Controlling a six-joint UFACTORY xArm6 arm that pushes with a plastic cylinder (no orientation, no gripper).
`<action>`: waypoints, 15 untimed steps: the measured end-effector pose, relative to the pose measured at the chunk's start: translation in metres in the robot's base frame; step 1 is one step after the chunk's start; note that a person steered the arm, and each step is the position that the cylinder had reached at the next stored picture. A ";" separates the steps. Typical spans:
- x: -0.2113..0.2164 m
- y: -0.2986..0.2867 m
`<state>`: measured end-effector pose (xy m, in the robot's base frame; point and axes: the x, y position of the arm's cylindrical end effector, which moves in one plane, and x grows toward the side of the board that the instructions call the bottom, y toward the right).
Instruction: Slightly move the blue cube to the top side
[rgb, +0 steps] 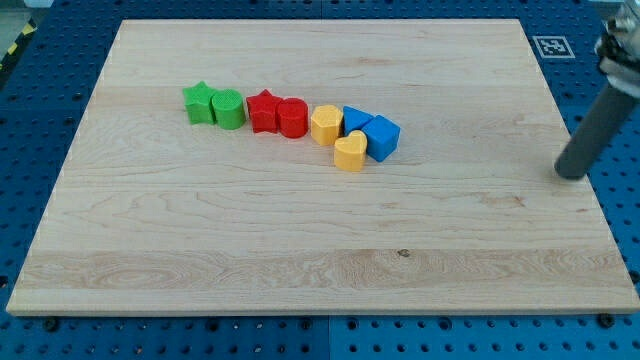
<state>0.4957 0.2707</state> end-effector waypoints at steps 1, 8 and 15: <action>0.063 -0.028; 0.081 -0.248; -0.019 -0.163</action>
<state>0.4770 0.1081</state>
